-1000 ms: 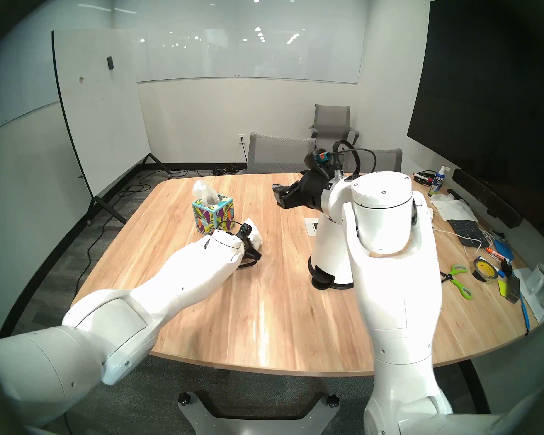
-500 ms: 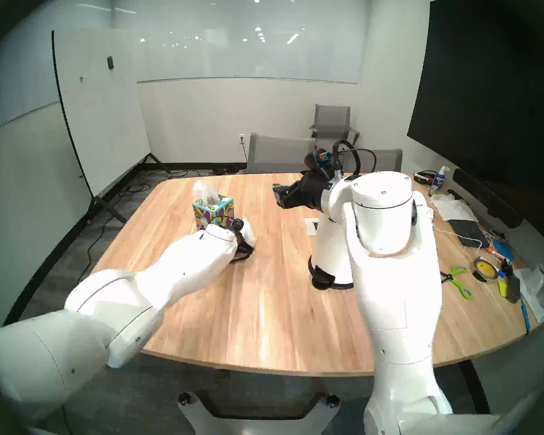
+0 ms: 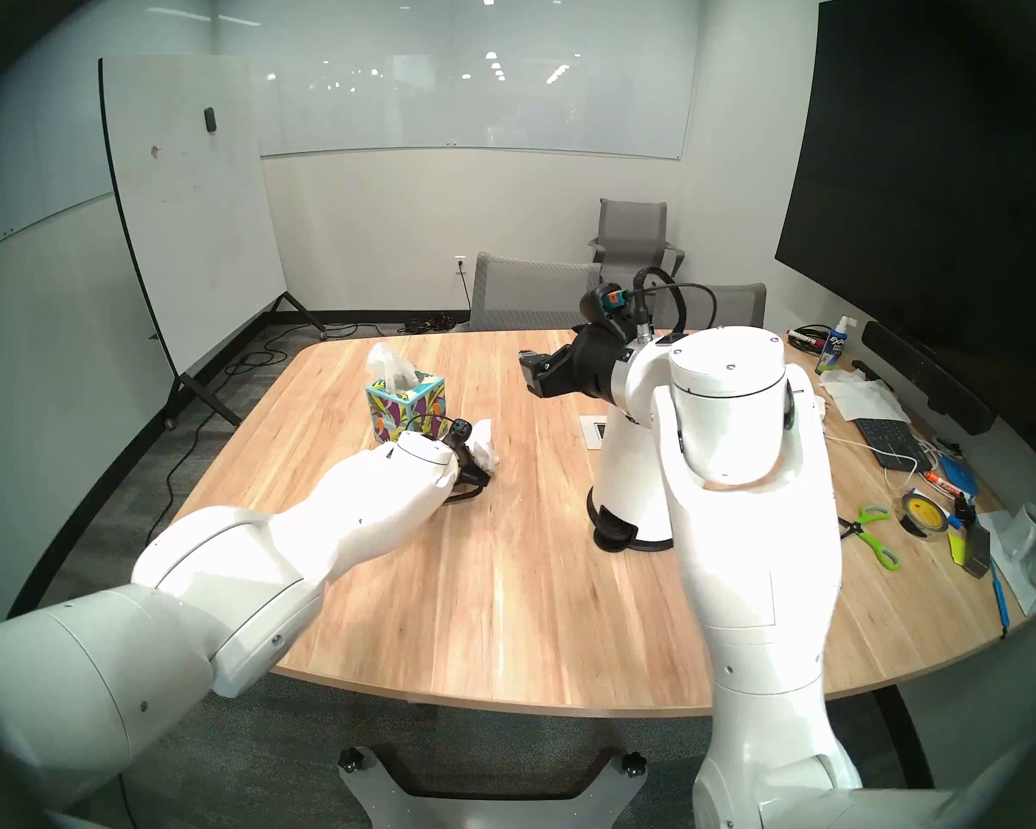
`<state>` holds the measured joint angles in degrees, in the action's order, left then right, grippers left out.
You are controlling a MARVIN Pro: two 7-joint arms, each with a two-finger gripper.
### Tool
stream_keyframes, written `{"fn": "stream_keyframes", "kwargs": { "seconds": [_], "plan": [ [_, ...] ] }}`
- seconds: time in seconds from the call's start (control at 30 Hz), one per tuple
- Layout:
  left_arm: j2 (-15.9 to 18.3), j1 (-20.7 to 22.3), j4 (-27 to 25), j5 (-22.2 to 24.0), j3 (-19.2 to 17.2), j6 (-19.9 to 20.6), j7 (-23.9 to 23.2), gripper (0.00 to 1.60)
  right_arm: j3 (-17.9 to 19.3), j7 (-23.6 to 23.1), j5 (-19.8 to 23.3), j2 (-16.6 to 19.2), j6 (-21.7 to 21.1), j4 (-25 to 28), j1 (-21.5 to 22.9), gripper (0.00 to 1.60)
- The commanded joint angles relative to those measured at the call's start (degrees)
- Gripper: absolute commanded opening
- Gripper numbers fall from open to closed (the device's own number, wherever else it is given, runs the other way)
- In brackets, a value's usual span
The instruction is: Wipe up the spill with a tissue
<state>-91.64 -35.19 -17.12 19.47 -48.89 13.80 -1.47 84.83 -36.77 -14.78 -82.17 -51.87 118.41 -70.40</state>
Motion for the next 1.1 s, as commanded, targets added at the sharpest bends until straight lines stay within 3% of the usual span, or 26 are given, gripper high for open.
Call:
{"fn": "stream_keyframes", "kwargs": {
  "seconds": [0.0,0.3,0.5,0.63,1.07],
  "plan": [
    [-1.37,3.86,5.49,0.11,-0.45,-1.38,-0.34,0.00,-0.02,-0.04,0.02,-0.03,0.10,0.95,0.64,1.60],
    [-3.71,-0.06,0.41,-0.63,0.98,-0.48,-3.87,0.00,-0.01,-0.03,0.03,-0.05,0.13,0.90,0.64,1.60],
    [0.63,-2.08,-4.13,-1.19,1.21,1.62,-1.81,0.00,-0.02,-0.04,0.02,-0.03,0.08,0.96,0.64,1.60],
    [3.77,-1.22,-3.43,-1.25,0.55,1.06,-1.71,0.00,-0.01,-0.03,0.03,-0.04,0.11,0.93,0.64,1.60],
    [6.67,-4.08,-15.38,-0.08,-1.03,3.12,-3.14,0.00,-0.01,-0.02,0.04,-0.06,0.15,0.87,0.64,1.60]
  ]
}}
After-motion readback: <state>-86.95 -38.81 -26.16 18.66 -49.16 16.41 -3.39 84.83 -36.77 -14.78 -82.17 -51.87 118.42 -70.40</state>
